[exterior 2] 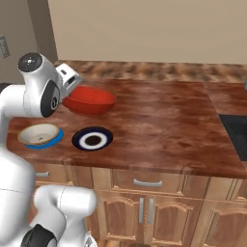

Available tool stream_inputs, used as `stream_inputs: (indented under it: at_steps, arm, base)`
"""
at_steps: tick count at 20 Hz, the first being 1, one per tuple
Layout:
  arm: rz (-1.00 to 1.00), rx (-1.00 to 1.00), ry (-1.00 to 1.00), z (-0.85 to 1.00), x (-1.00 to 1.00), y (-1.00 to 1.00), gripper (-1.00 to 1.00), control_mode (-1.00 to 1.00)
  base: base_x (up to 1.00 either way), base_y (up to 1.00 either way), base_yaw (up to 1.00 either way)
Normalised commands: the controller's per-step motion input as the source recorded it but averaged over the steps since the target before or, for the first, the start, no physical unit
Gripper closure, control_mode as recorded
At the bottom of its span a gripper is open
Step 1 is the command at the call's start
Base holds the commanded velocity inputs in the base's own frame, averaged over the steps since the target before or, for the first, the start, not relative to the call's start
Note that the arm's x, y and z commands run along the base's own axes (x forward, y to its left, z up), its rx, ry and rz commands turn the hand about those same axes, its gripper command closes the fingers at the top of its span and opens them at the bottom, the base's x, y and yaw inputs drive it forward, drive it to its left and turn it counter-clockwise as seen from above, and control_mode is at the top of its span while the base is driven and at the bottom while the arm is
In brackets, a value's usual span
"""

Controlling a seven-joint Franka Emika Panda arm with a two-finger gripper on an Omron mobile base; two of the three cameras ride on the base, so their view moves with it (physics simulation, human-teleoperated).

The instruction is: Move the bowls from the cabinet to the plates on the dining table.

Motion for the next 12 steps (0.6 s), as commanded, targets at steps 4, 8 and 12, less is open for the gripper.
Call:
stream_inputs:
  at_steps: [4,8,12]
  arm:
    - [0.0,0.13,0.0,-0.62,0.13,0.0,1.0,-1.0]
    - [0.0,0.02,0.0,-0.42,0.18,0.0,1.0,-1.0]
    - [0.0,0.0,0.01,-0.32,0.18,0.0,1.0,-1.0]
  base:
    - [0.0,0.0,0.0]
    - [0.0,0.0,0.0]
    - [0.0,0.0,0.0]
